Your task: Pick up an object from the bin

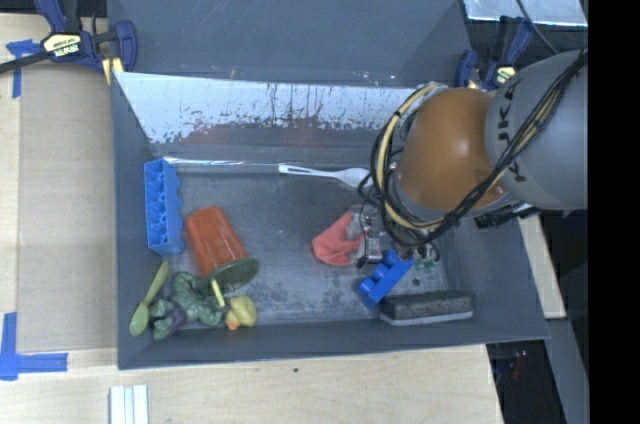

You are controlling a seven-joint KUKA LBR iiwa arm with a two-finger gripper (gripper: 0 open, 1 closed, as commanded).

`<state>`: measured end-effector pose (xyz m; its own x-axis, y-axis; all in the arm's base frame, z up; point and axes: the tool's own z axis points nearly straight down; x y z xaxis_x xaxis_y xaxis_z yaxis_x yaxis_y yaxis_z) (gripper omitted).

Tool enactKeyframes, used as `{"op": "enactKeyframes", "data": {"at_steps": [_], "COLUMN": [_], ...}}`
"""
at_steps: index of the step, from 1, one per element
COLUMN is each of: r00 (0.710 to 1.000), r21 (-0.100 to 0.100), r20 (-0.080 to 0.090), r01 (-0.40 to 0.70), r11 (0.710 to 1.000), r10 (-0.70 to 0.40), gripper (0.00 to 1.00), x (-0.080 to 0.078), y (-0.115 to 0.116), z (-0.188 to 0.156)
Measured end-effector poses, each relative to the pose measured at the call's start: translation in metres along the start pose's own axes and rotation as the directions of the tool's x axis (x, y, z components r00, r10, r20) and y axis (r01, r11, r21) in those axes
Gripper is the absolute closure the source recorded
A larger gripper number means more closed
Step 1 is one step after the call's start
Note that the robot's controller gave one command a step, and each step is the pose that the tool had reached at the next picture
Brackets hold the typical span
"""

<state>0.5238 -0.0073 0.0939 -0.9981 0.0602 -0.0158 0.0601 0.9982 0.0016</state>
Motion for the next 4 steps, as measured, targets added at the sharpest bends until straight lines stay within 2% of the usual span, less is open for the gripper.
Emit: {"op": "enactKeyframes", "data": {"at_steps": [1,2,3,4], "r00": [1.000,1.000,1.000,1.000], "r21": [0.000,-0.001,-0.001,0.000], "r20": [0.000,0.001,0.013,-0.001], "r01": [0.001,0.003,0.000,0.012], "r11": [1.000,1.000,1.000,1.000], "r10": [-0.001,-0.003,0.000,-0.012], "gripper": [1.00,1.00,1.00,1.00], "x": [0.000,-0.004,0.002,0.011], "y": [0.000,-0.006,-0.005,-0.008], "z": [0.000,0.021,0.022,-0.036]}}
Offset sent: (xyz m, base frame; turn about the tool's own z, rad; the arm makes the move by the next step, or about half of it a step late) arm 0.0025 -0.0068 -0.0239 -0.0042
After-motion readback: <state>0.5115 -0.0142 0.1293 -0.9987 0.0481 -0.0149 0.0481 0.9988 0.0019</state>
